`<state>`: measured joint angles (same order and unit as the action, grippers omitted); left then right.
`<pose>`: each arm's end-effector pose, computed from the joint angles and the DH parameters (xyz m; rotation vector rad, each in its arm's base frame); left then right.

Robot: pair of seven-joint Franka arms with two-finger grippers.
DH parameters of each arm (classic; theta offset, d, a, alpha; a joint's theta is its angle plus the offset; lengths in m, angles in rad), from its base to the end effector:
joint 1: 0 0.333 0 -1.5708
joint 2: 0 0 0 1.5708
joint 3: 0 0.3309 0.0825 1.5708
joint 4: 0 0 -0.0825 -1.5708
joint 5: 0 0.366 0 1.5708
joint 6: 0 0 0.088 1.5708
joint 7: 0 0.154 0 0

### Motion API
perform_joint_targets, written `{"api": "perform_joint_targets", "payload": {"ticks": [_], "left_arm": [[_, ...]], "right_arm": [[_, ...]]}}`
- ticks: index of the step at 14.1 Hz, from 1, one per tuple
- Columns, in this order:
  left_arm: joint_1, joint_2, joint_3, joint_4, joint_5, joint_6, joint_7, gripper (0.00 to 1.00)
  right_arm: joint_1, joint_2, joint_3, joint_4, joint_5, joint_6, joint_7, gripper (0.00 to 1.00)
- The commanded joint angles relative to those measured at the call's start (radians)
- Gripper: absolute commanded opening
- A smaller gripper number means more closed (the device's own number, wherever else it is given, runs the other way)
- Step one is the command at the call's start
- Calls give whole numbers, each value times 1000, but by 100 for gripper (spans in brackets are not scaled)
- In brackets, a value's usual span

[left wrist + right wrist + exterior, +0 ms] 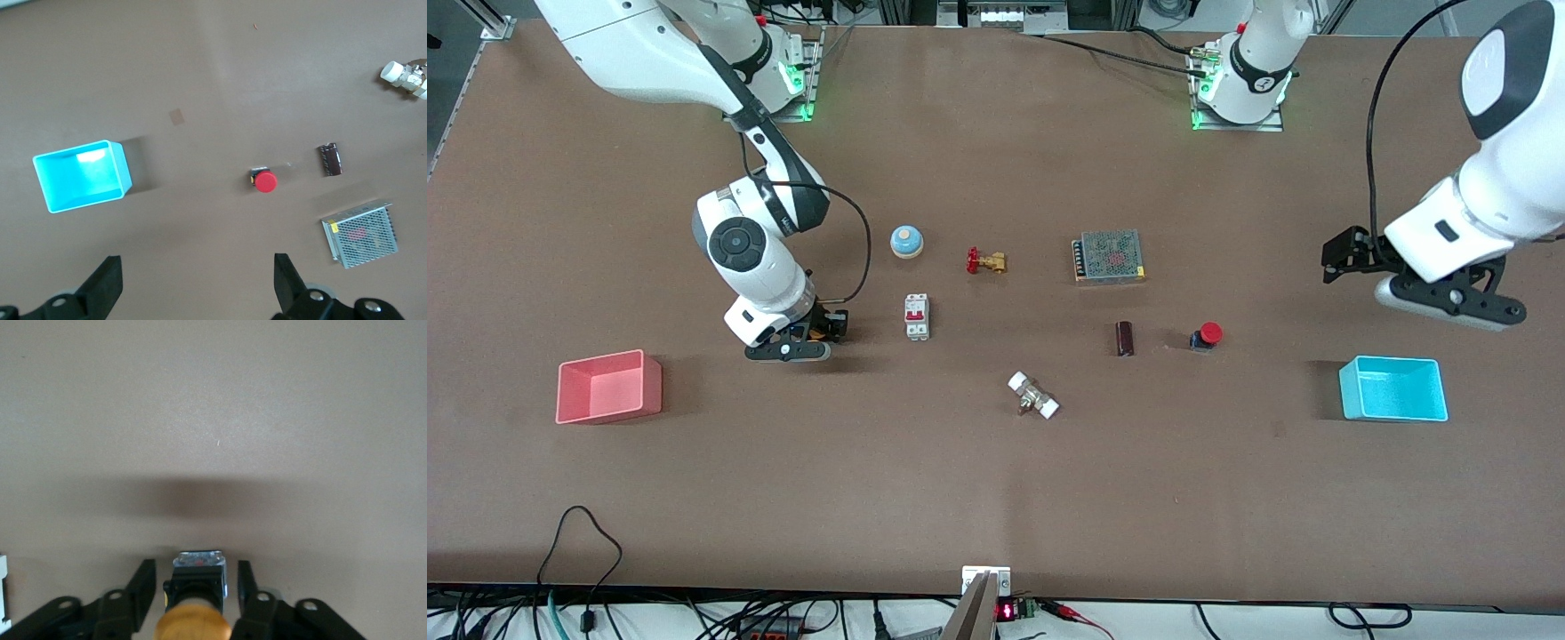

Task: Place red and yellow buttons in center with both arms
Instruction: 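Lower the yellow button with the right gripper while the left gripper withdraws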

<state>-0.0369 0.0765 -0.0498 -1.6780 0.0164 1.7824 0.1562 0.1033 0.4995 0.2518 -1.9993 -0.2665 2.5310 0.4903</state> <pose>0.5728 -0.0468 0.5195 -3.1044 0.3837 -0.0431 0.5757 0.2068 0.1983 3.1265 0.0730 0.1070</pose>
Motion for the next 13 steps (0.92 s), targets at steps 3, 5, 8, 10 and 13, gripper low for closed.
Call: {"api": "perform_joint_targets", "payload": {"ticks": [3,5,8,10,13], "left_arm": [[-23,-100,85,-86,-16,55,-4,100],[21,-103,62,-88,-4,58,-18,100],[23,-92,59,-83,-7,58,-27,100],[12,-92,56,-83,-4,57,-29,100],[17,-96,1,-81,-3,34,-56,100]], "right_arm": [[-22,-65,0,27,-5,-44,2,100],[-43,-125,9,72,32,-168,-41,100],[-91,-212,6,151,228,-335,-262,100],[-135,-292,-2,180,250,-450,-382,100],[-175,-406,-86,204,271,-572,-501,100]]}}
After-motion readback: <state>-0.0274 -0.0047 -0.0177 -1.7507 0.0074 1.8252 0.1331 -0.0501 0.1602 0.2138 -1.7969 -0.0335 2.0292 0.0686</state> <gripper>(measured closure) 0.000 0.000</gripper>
